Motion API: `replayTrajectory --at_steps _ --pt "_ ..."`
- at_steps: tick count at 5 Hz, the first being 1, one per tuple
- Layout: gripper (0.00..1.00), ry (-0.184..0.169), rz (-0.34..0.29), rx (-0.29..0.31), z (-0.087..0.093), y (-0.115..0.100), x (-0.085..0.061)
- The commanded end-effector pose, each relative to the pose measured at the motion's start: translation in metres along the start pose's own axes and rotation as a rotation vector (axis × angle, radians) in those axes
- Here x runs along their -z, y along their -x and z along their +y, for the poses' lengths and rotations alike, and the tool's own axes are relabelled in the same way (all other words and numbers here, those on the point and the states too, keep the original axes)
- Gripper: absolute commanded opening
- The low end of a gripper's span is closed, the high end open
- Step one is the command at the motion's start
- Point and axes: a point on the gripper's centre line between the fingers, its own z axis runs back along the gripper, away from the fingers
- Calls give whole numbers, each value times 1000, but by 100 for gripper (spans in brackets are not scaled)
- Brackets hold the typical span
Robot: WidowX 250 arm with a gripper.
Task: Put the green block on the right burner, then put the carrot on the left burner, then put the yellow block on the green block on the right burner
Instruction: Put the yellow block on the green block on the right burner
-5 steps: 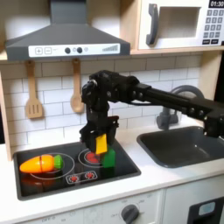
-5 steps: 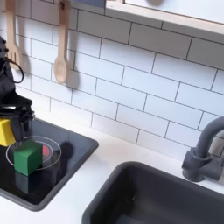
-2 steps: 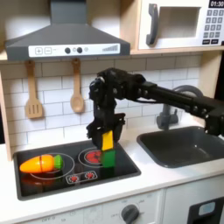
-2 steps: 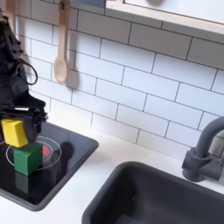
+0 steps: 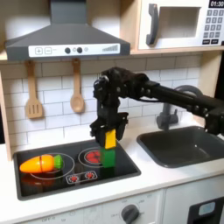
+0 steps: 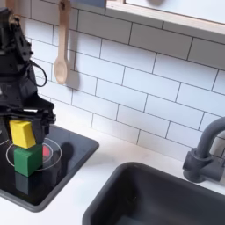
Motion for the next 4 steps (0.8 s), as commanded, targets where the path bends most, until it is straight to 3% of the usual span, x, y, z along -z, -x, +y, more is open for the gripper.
replayTrajectory --at_steps 1,2,4 --pt "0 -28 22 -18 5 -8 15" --pt "0 -36 28 -7 5 -7 19" --pt "0 -19 16 -5 3 -7 11"
